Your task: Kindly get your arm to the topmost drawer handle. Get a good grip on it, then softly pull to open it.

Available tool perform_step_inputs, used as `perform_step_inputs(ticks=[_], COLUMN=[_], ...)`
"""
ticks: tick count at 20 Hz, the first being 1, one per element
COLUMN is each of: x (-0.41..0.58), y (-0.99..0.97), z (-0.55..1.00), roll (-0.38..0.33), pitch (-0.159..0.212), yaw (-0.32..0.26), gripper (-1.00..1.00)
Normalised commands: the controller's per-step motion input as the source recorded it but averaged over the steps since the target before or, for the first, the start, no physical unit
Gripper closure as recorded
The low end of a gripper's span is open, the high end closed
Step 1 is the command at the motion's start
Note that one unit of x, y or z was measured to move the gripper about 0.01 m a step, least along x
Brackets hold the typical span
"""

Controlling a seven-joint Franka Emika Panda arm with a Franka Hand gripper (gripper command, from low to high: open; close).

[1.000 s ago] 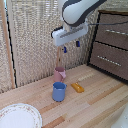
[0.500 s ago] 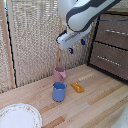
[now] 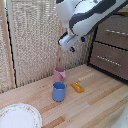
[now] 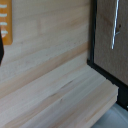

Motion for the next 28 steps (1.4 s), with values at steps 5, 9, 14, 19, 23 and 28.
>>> perform_step_inputs(ticks=[5,9,14,19,23,28], x=[0.261,0.095,0.216,0.303,0.208,0.069], y=[-0.08,-0.22,-0.29,-0.28,-0.32,-0.38], z=[0.32,0.02,0.03,0.14,0.08,0.17], roll=[-0.2,-0.297,-0.31,-0.299,-0.328,-0.317], pitch=[-0.089,-0.039,0.027,0.056,0.0,0.037], yaw=[0.142,0.109,0.042,0.0,0.0,-0.017], gripper=[-1.0,-1.0,-1.0,-1.0,-1.0,-1.0])
